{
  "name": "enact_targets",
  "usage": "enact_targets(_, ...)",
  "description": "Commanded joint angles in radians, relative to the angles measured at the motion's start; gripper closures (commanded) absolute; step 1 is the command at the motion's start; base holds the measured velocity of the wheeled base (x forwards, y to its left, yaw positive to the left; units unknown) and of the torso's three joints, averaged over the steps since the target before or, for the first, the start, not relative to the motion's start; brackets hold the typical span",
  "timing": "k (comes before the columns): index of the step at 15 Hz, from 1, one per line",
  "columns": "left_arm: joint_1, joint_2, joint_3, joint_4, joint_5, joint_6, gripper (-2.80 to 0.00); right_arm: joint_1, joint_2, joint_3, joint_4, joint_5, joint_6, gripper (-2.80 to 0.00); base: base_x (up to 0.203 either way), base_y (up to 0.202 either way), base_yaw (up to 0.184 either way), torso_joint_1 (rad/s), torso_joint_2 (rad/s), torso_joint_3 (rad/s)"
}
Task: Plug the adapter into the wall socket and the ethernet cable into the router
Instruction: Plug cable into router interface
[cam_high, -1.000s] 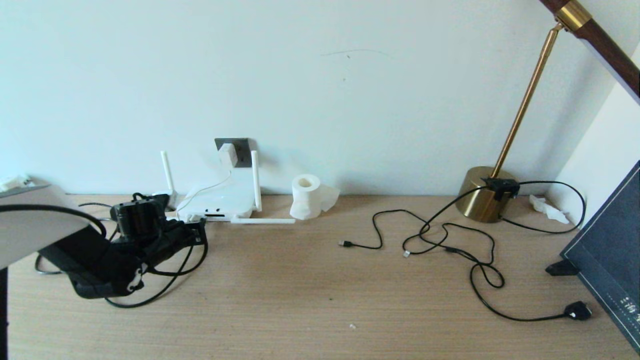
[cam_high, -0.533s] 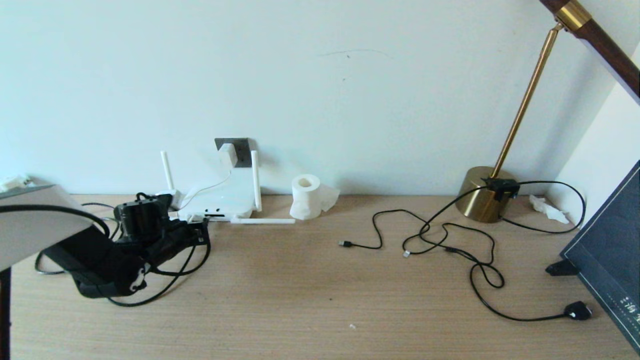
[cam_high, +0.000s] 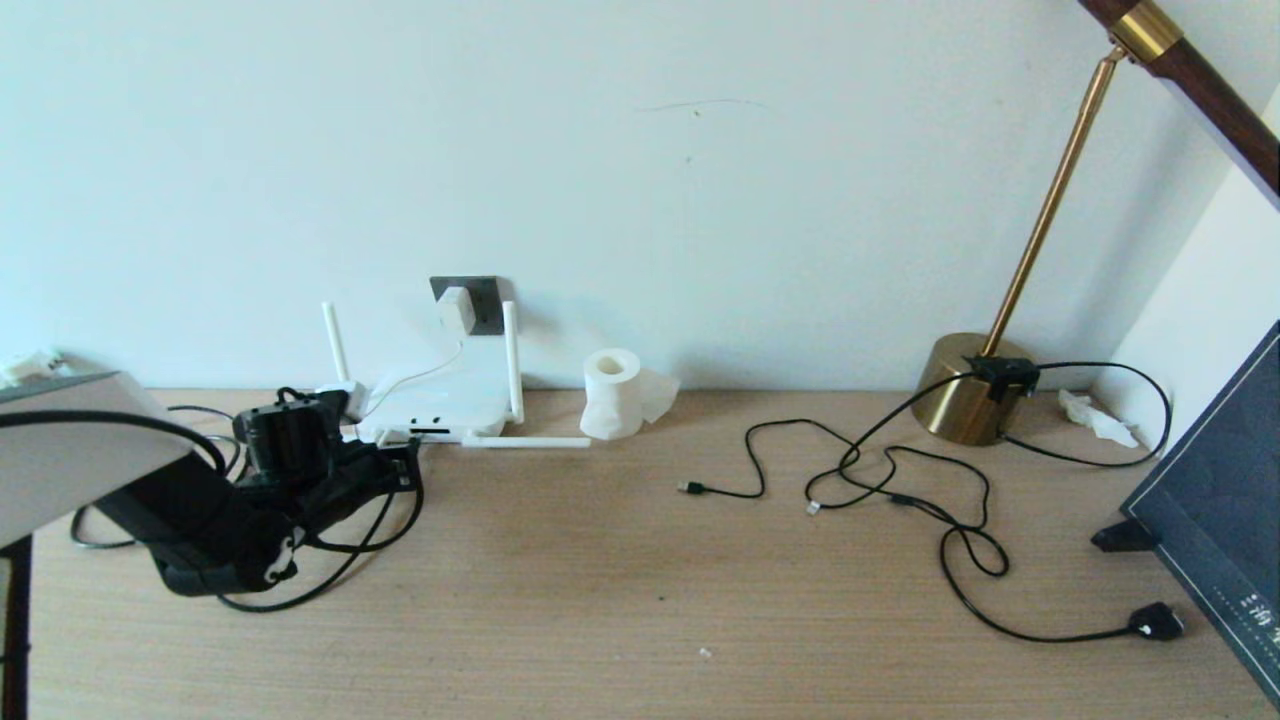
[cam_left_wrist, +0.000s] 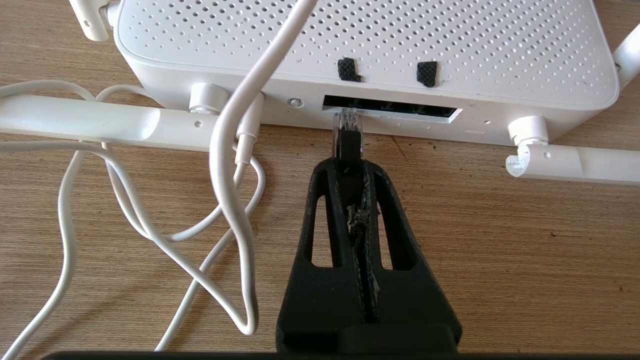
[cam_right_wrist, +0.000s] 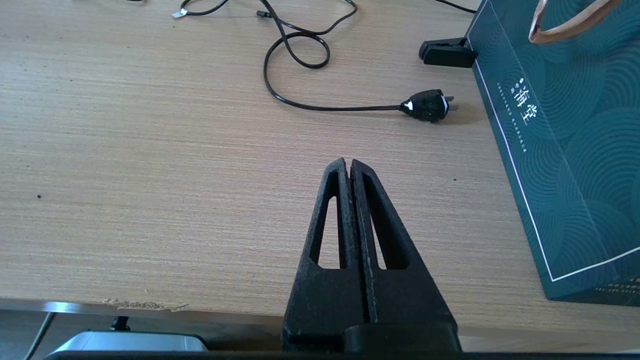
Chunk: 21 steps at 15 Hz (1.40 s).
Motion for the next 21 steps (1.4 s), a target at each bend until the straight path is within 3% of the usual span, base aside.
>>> enact_targets(1, 0.001, 0.006, -0.003, -0.005, 0.000, 0.000, 0.00, 0.000, 0.002, 0.000, 0.001, 0.000, -0.001, 0.00, 0.000, 0.000, 0.000, 0.000, 0.00, 0.000)
enact_targets(21, 0.001, -0.010, -0.004, -0.004, 0.000, 0.000, 0.00, 0.000, 0.002, 0.000, 0.001, 0.000, -0.001, 0.00, 0.000, 0.000, 0.000, 0.000, 0.00, 0.000)
